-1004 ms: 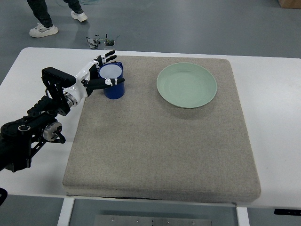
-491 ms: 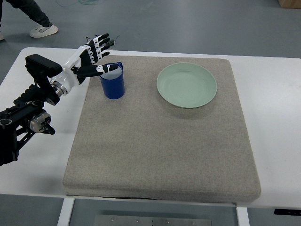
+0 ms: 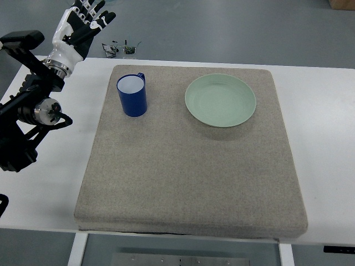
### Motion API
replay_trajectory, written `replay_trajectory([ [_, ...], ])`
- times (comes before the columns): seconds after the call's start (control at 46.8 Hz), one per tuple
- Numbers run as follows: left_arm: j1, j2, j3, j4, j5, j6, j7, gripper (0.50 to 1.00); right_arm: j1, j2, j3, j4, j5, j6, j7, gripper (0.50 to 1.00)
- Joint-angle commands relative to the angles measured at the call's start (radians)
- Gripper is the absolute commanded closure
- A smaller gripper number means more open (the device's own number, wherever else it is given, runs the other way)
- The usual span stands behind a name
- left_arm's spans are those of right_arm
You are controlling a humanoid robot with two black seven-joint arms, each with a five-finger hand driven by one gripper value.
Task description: Place cup left of plate with left hand
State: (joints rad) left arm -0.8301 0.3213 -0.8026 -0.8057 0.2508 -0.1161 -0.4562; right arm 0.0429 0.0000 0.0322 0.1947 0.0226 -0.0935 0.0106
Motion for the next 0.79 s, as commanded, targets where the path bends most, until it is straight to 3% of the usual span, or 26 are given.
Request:
replay_trajectory([
  [0.0,-0.018,-0.033,-0.006,0.03,-0.088,0.016,0.05,0.506,0.0,0.0,0.0,0.0,-0.001,0.0,0.0,0.566],
  [0.107,-0.029,-0.05,-0.004,0.039,-0.225,0.049,0.087,0.506,0.0,0.0,0.0,0.0,-0.001,0.0,0.0,0.566],
  [0.406,-0.043,-0.074,-0.01,0.051,-0.413,0.039,0.137,0.506,0.0,0.0,0.0,0.0,0.0,0.0,0.0,0.566],
  [0.769,-0.063,-0.082,-0.01,0.152,-0.467,0.027,0.14,0.506,0.0,0.0,0.0,0.0,-0.001,0.0,0.0,0.566],
])
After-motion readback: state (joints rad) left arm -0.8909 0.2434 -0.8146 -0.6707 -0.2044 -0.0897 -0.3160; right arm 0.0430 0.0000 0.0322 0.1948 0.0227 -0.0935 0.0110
